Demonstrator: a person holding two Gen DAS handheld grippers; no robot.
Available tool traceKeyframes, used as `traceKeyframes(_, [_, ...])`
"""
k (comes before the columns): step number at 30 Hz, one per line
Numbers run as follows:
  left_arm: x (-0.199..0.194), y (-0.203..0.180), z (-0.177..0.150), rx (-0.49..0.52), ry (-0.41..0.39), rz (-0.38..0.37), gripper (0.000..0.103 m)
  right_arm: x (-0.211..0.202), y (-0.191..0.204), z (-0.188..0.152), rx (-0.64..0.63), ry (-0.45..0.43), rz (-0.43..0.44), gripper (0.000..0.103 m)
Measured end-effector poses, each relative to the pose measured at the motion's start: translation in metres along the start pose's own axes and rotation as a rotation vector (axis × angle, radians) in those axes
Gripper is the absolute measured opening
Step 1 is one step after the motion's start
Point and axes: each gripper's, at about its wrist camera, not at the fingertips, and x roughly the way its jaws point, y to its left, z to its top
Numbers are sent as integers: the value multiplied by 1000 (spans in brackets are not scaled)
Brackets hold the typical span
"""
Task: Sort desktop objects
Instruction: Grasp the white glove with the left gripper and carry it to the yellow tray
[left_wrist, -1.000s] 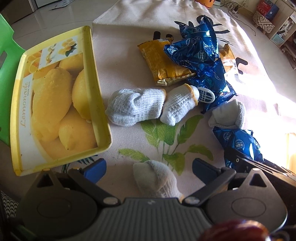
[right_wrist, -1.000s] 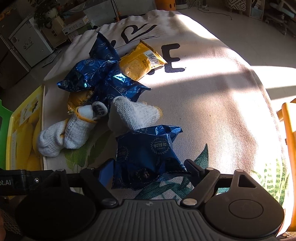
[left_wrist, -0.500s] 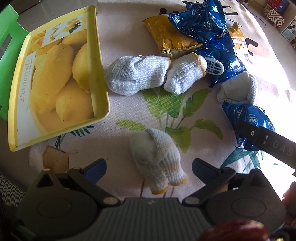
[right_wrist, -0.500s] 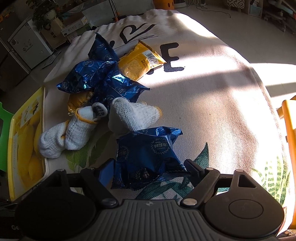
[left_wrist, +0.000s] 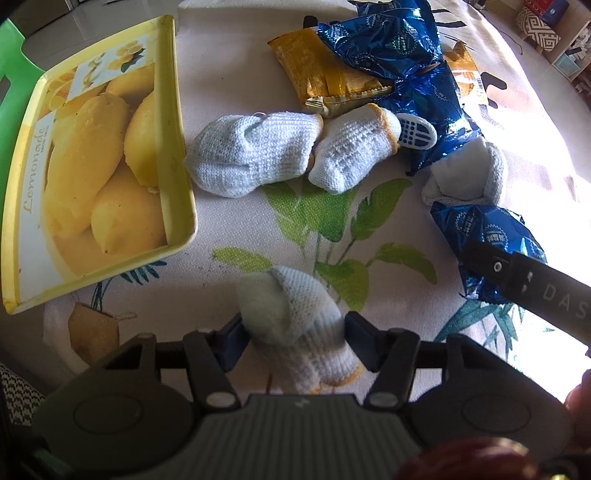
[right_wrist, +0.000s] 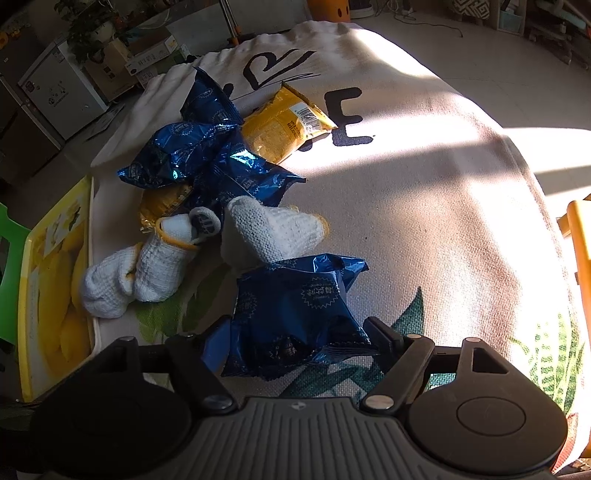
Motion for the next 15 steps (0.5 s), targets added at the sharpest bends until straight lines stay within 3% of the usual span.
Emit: traceKeyframes(15, [-32,5,1,9,-99,-74,54,-26,-1,-5,61,-8,101,73])
